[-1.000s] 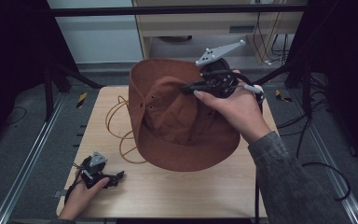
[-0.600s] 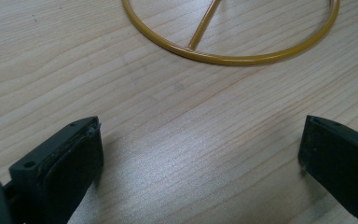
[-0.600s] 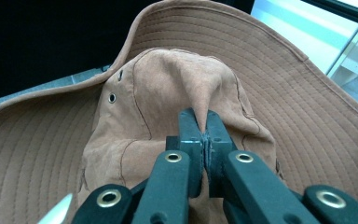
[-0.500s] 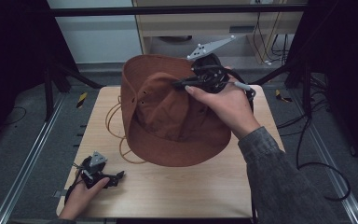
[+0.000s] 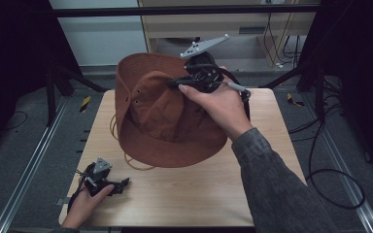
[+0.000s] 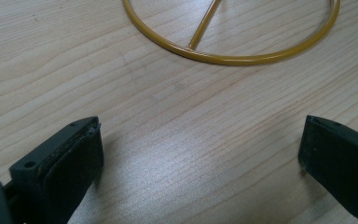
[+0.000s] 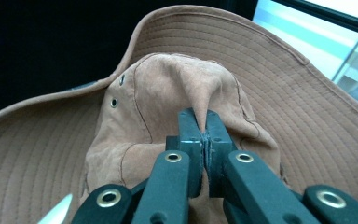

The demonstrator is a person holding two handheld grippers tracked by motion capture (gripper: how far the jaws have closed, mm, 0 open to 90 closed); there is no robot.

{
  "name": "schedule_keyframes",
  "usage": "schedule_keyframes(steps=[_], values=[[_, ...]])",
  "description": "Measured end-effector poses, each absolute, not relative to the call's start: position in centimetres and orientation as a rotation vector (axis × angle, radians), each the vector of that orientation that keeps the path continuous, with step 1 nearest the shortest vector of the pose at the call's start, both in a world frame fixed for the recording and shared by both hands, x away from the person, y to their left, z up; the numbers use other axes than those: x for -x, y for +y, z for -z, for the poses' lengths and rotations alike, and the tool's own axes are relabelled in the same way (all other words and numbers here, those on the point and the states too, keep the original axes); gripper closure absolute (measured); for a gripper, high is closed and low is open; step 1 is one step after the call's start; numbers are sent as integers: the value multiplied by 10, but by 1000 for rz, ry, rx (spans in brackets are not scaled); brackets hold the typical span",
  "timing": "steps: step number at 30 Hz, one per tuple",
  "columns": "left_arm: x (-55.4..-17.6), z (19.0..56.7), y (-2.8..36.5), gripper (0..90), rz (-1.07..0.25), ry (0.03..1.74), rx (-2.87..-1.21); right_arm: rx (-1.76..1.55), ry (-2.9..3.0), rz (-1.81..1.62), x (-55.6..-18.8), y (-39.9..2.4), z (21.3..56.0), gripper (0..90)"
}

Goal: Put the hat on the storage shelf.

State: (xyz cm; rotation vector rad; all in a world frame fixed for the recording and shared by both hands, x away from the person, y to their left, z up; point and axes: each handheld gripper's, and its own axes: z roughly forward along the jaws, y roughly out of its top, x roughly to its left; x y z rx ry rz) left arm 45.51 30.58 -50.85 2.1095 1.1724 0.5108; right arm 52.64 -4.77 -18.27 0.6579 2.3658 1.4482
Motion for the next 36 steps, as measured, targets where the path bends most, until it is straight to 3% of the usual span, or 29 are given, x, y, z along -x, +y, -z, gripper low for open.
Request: schedule_keyframes(steps=[36], values=[[-455,508,306,0,-509,1171,-2112,-658,2367,-1502,-554,20,184,890]])
